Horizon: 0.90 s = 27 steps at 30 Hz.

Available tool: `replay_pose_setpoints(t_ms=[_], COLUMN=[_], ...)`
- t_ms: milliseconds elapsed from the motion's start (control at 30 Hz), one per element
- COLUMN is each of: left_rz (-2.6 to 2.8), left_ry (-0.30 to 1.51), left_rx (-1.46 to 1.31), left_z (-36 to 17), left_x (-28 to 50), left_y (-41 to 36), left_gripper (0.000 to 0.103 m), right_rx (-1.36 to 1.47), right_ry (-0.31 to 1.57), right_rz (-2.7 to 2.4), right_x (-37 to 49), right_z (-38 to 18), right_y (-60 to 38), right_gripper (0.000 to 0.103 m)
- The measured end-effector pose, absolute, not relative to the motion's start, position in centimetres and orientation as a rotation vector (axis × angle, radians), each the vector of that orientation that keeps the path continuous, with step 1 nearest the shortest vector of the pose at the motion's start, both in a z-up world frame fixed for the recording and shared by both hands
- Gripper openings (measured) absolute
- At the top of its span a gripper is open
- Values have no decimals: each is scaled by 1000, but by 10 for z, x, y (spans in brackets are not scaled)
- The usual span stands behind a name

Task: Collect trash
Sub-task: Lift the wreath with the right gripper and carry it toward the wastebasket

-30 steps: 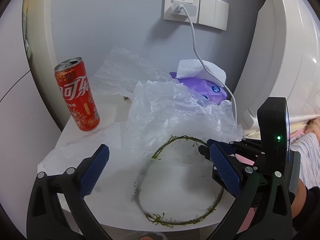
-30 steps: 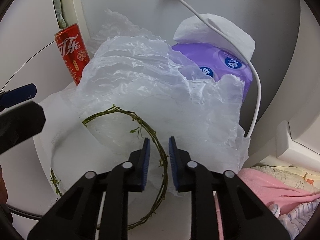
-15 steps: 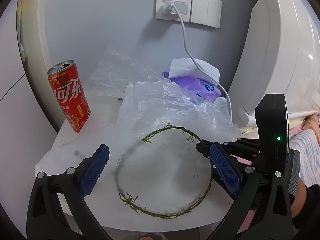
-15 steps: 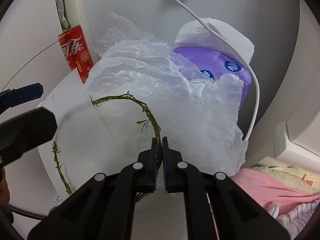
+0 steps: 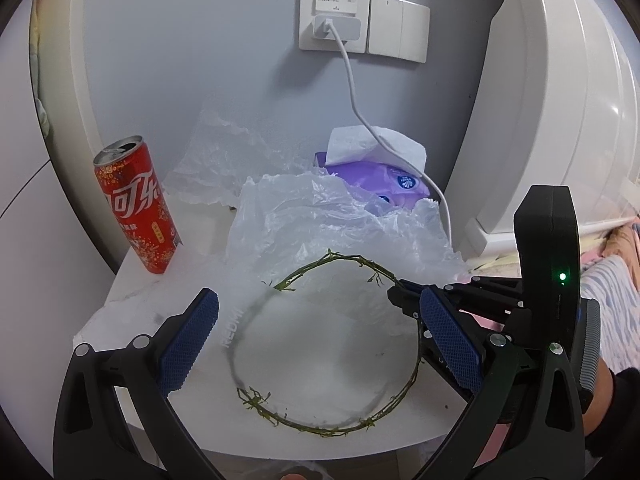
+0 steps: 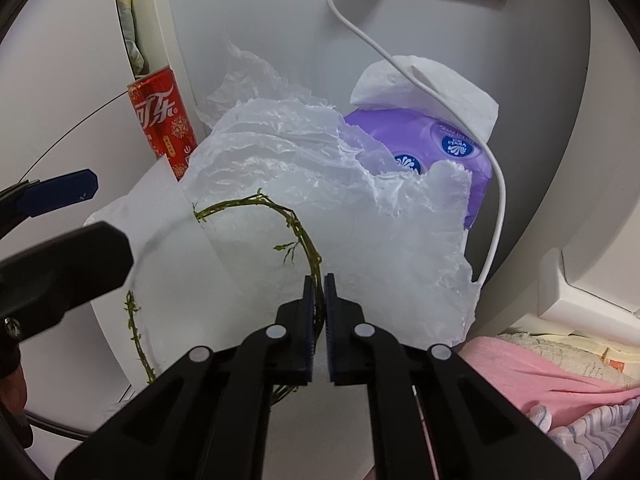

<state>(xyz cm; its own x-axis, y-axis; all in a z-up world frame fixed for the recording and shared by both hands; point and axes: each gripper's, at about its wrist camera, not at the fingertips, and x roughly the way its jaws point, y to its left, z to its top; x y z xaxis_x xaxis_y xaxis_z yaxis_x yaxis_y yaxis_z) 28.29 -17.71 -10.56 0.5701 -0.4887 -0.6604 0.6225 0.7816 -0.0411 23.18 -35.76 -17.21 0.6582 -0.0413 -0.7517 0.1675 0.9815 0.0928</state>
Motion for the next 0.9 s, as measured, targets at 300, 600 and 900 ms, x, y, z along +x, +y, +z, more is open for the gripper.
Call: replay_pose_setpoints(t_ms=[300, 600, 900], left_rz=[-644, -623, -600], left_ry=[689, 654, 625], left_rx=[207, 202, 199], left_z=[-89, -65, -44], left_x=[264, 239, 215], left_y=[-167, -155, -141], left_gripper=[98, 98, 98], right_rx=[161, 140, 123], right_ry=[809, 755, 720], right_rz=[-102, -129, -123], right_x=[215, 202, 194], right_z=[-149, -117, -93], right_y=[-349, -344, -330], right_gripper=[6, 6, 6])
